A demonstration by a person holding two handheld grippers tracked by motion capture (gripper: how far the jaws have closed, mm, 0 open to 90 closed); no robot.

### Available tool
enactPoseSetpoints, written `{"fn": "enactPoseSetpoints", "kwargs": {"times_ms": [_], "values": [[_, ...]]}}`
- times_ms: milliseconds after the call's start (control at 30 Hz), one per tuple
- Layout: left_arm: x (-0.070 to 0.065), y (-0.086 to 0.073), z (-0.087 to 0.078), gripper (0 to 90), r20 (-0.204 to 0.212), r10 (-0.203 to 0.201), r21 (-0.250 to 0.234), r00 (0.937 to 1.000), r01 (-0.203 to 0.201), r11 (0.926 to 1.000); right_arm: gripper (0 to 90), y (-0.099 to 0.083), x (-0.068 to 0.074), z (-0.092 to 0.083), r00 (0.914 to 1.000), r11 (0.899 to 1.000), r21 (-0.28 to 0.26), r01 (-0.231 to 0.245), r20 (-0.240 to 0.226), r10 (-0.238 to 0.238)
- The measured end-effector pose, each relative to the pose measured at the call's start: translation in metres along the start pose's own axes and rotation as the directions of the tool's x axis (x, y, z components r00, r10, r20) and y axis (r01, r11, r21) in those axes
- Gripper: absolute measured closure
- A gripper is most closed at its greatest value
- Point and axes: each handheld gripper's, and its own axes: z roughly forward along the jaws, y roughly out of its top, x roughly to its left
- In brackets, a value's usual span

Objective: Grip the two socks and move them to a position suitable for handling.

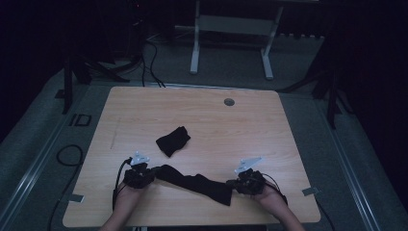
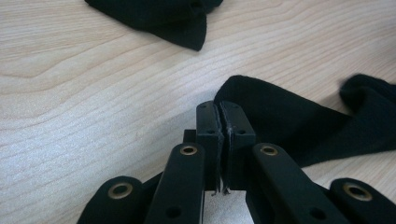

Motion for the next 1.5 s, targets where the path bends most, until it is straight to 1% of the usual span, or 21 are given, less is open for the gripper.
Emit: {"fn": "enactPoseSetpoints", "kwargs": {"times_ms": [67,133,233,300,400,433,500,567,600,700,767,800,900,967,1033,1067,1100,1267,1367,1467,1500], "values": [[0.000,0.001,0.000,87.0,0.002,-0.005,-0.005,1.0000,0.005,1.0000,86.4,0.007,-0.006,-0.007,0.9973,1.000,-0.027,0.012,0.072,-0.010],[-0.001,0.002,0.002,87.0,0.000,-0.006,-0.007,1.0000,0.006,1.0000,86.3,0.015,-0.013,-0.019,0.9952,0.994,-0.103,0.039,0.093,-0.029],[-0.002,0.003,0.005,87.0,-0.008,-0.003,-0.005,1.0000,0.003,1.0000,86.3,0.024,-0.010,-0.037,0.9885,0.965,-0.215,0.151,0.033,-0.147],[-0.002,0.003,0.007,86.9,-0.014,-0.003,-0.003,0.9999,0.003,1.0000,86.2,0.027,-0.003,-0.044,0.9716,0.943,-0.243,0.229,-0.002,-0.236],[-0.001,0.004,0.009,87.0,-0.023,0.002,-0.003,0.9997,-0.002,1.0000,86.3,0.024,0.009,-0.043,0.9355,0.922,-0.204,0.330,-0.061,-0.348],[-0.001,0.005,0.010,87.0,-0.023,-0.002,-0.002,0.9997,0.002,1.0000,86.3,0.022,0.012,-0.041,0.9280,0.920,-0.189,0.344,-0.081,-0.364],[-0.001,0.004,0.010,87.0,-0.026,0.000,-0.004,0.9997,0.000,1.0000,86.3,0.015,0.019,-0.033,0.9006,0.908,-0.134,0.397,-0.133,-0.414],[0.000,0.004,0.009,87.0,-0.030,-0.001,-0.001,0.9996,0.001,1.0000,86.2,0.012,0.021,-0.029,0.8974,0.909,-0.117,0.400,-0.152,-0.414],[0.001,0.003,0.010,87.0,-0.028,-0.002,0.003,0.9996,0.002,1.0000,85.5,0.004,0.028,-0.020,0.8831,0.907,-0.079,0.413,-0.209,-0.420],[0.001,0.003,0.009,86.9,-0.032,-0.004,-0.001,0.9995,0.004,1.0000,79.7,-0.005,0.039,-0.008,0.8610,0.900,-0.024,0.435,-0.282,-0.423],[0.001,0.003,0.009,86.7,-0.031,-0.003,-0.001,0.9995,0.003,1.0000,71.7,-0.008,0.044,-0.005,0.8570,0.903,-0.009,0.430,-0.310,-0.411],[0.001,0.003,0.008,86.6,-0.032,-0.004,-0.004,0.9995,0.004,1.0000,64.0,-0.008,0.045,-0.004,0.8576,0.904,-0.006,0.427,-0.314,-0.407],[0.000,0.004,0.001,77.6,-0.033,0.005,-0.024,0.9994,-0.006,0.9997,61.3,-0.006,0.043,-0.005,0.8923,0.927,0.019,0.374,-0.281,-0.354],[-0.002,0.005,-0.007,69.3,-0.055,0.024,-0.055,0.9982,-0.027,0.9981,68.5,-0.004,0.040,-0.010,0.9156,0.943,-0.026,0.331,-0.233,-0.328],[-0.002,0.006,-0.016,68.9,-0.038,0.043,-0.100,0.9984,-0.047,0.9938,82.1,-0.002,0.038,-0.013,0.9373,0.954,-0.047,0.297,-0.176,-0.301],[-0.004,0.006,-0.021,74.1,-0.044,0.064,-0.108,0.9970,-0.068,0.9918,89.9,-0.001,0.038,-0.014,0.9539,0.963,-0.051,0.266,-0.130,-0.270],[-0.007,0.006,-0.024,81.3,-0.048,0.087,-0.107,0.9950,-0.092,0.9900,89.9,-0.001,0.038,-0.014,0.9653,0.969,-0.057,0.239,-0.095,-0.243],[-0.022,0.006,-0.013,89.7,-0.002,0.164,-0.063,0.9865,-0.164,0.9845,90.0,-0.005,0.050,-0.001,0.9858,0.986,-0.053,0.161,-0.040,-0.163],[-0.028,0.007,0.000,89.7,0.004,0.198,-0.028,0.9803,-0.197,0.9799,90.0,-0.009,0.052,0.005,0.9877,0.989,-0.039,0.143,-0.057,-0.145],[-0.023,0.009,0.014,89.8,-0.013,0.187,0.010,0.9822,-0.187,0.9823,90.0,-0.015,0.050,0.011,0.9886,0.990,-0.005,0.139,-0.058,-0.139],[-0.022,0.010,0.017,89.8,-0.019,0.186,0.026,0.9824,-0.185,0.9823,90.0,-0.017,0.047,0.010,0.9909,0.994,-0.018,0.111,-0.075,-0.112]]}}
